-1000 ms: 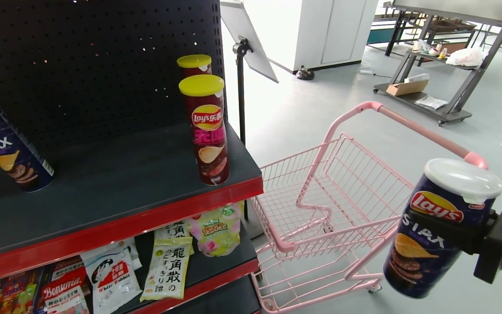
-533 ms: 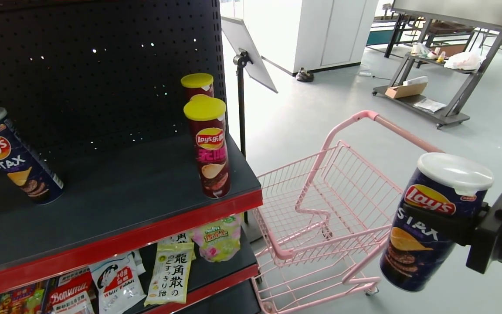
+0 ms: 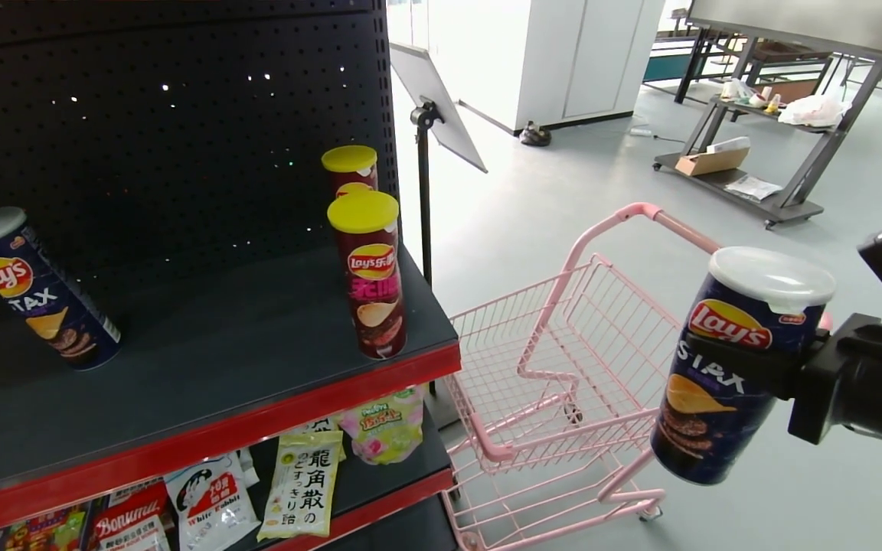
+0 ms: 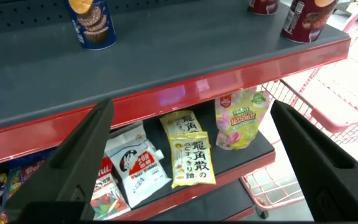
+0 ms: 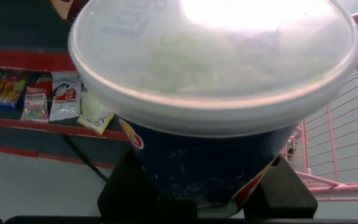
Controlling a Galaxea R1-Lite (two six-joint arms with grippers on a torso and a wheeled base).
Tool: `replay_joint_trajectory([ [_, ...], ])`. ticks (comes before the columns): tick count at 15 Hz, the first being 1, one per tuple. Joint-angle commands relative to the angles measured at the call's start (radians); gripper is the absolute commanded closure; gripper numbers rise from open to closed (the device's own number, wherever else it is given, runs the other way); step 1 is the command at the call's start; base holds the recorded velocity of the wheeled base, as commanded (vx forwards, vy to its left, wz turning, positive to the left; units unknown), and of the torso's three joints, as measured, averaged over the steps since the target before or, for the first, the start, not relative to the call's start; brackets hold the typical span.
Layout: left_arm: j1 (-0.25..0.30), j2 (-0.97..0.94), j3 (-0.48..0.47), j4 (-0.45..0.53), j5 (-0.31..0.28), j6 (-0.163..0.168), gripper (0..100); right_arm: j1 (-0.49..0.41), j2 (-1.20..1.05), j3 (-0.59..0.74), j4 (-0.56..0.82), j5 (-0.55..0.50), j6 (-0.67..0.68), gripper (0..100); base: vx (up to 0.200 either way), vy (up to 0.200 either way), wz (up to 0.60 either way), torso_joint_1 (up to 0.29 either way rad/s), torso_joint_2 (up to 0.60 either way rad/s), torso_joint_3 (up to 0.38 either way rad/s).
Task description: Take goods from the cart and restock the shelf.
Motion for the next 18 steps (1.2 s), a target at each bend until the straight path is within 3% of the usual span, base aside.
replay_joint_trajectory([
  [1,0.0,0.001,0.0,-0.001,0.0,0.0,0,0.004,0.059,-0.007,-0.058,0.001,-0.002,100,-0.2,0.0,0.0,0.012,-0.01,0.002],
  [11,0.0,0.001,0.0,0.001,0.0,0.0,0,0.025,0.084,-0.001,-0.115,0.001,-0.025,100,-0.2,0.0,0.0,0.003,0.0,-0.001],
  [16,0.0,0.001,0.0,-0.001,0.0,0.0,0,0.023,0.082,-0.002,-0.115,-0.003,-0.027,100,0.0,0.0,0.0,0.0,0.0,0.0],
  [18,0.0,0.001,0.0,0.001,0.0,0.0,0,0.023,0.081,0.001,-0.115,-0.005,-0.027,100,0.0,0.0,0.6,0.007,0.0,0.0],
])
